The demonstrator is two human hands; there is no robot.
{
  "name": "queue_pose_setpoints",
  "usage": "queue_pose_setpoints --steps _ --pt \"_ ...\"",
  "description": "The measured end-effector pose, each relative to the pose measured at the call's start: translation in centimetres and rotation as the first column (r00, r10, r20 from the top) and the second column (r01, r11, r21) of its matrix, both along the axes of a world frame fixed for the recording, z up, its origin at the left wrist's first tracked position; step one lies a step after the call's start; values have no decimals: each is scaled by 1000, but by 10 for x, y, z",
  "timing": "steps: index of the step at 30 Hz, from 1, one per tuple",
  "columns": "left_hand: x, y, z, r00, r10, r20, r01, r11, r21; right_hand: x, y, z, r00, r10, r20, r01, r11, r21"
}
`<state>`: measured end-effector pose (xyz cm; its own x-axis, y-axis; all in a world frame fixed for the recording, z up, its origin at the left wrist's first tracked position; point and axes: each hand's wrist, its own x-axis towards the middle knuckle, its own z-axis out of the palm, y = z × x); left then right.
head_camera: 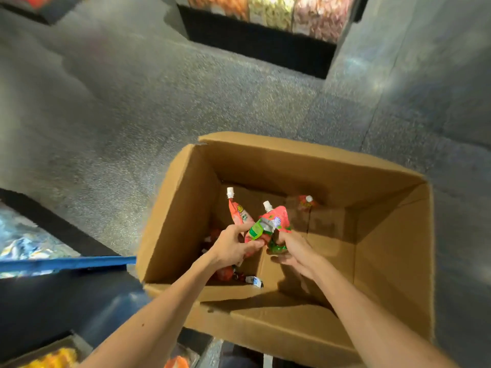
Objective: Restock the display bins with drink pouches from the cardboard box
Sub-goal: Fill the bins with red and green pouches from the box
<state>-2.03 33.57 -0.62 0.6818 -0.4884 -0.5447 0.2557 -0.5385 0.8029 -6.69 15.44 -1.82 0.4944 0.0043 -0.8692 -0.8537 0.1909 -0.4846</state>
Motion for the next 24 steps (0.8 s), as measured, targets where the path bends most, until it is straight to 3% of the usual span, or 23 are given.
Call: queue_pose_setpoints --steps 5,10,14,18,24 --pt "-33 18 105 991 107 82 -90 979 -180 -6 4 93 985 -33 169 15 994 106" --pt "-67 64 226 970 171 171 -117 950 -289 3 35 203 916 44 398 -161 951 264" --pt "-110 114 306 915 340 216 -243 894 -376 -4 89 283 828 116 549 -345 877 335" --pt "-165 169 362 851 499 163 -343 764 -547 -22 161 344 757 173 630 -523 739 426" --pt "-257 257 409 769 632 91 -456 643 -616 -78 271 402 552 360 752 -813 432 390"
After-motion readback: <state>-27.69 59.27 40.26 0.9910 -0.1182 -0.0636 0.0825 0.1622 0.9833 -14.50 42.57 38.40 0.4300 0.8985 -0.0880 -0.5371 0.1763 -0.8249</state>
